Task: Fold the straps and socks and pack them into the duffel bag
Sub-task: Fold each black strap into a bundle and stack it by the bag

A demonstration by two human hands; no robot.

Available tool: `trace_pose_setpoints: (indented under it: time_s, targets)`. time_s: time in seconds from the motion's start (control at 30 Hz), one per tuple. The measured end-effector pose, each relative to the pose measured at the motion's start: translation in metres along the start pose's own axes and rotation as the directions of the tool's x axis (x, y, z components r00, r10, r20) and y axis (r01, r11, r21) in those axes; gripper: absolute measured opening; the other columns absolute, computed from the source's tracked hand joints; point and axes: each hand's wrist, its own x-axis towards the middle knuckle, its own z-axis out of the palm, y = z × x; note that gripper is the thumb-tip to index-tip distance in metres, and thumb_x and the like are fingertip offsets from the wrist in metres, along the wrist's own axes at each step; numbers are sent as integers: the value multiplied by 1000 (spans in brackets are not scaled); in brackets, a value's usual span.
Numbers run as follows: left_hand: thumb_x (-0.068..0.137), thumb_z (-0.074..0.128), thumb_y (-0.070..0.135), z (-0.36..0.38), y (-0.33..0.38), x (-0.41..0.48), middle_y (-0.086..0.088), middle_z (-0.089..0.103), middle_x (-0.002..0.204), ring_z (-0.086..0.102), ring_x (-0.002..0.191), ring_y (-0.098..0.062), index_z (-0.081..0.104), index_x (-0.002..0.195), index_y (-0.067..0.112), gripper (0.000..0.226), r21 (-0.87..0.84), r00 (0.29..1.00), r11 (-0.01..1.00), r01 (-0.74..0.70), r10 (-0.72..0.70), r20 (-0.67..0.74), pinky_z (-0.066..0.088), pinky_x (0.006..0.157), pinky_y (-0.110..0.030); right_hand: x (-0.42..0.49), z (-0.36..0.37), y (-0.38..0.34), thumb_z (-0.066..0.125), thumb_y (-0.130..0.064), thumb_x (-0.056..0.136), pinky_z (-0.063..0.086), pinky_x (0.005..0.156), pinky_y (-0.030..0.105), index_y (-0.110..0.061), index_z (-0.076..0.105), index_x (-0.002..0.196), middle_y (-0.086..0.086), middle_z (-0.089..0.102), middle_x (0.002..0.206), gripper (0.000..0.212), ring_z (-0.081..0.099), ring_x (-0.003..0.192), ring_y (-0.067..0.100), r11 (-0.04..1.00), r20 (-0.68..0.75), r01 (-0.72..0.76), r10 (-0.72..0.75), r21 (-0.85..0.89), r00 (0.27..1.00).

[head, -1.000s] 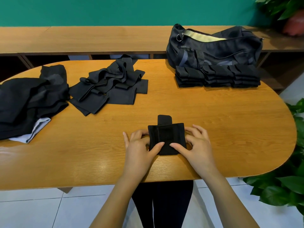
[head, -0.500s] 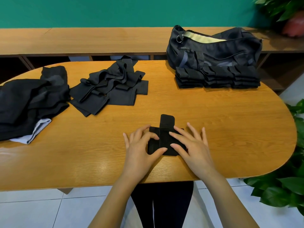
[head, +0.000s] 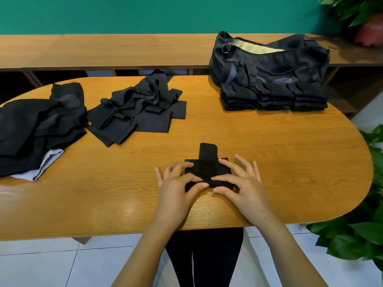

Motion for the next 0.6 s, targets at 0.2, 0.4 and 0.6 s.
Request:
trace_pose_setpoints:
  time_s: [0.2,0.4,0.6]
  targets:
    - [73,59,65,0,-2,-1,17,52,132,34,129,-13,74,96,37,39,31,998,998,-54,53,23,11,108,-69,1,0,2,46,-64,84,-6,118,43,-55,65,96,-31,42,141,25,16,145,8,997,6,-42,42,63,999]
    - [80,62,54,-1,-1,0,18,50,134,31,133,-13,75,97,38,26,45,999,998,-36,34,43,1,112,-65,1,-1,2,47,-66,80,-6,119,45,-48,68,96,-31,41,141,32,14,146,8,996,5,-54,54,65,999]
    - [81,52,59,-1,0,1,18,51,134,31,134,-12,75,93,32,37,24,999,1000,-10,9,40,-7,115,-59,2,0,2,52,-68,76,-7,118,43,-51,67,98,-35,39,140,31,14,146,6,997,-9,-33,34,68,999]
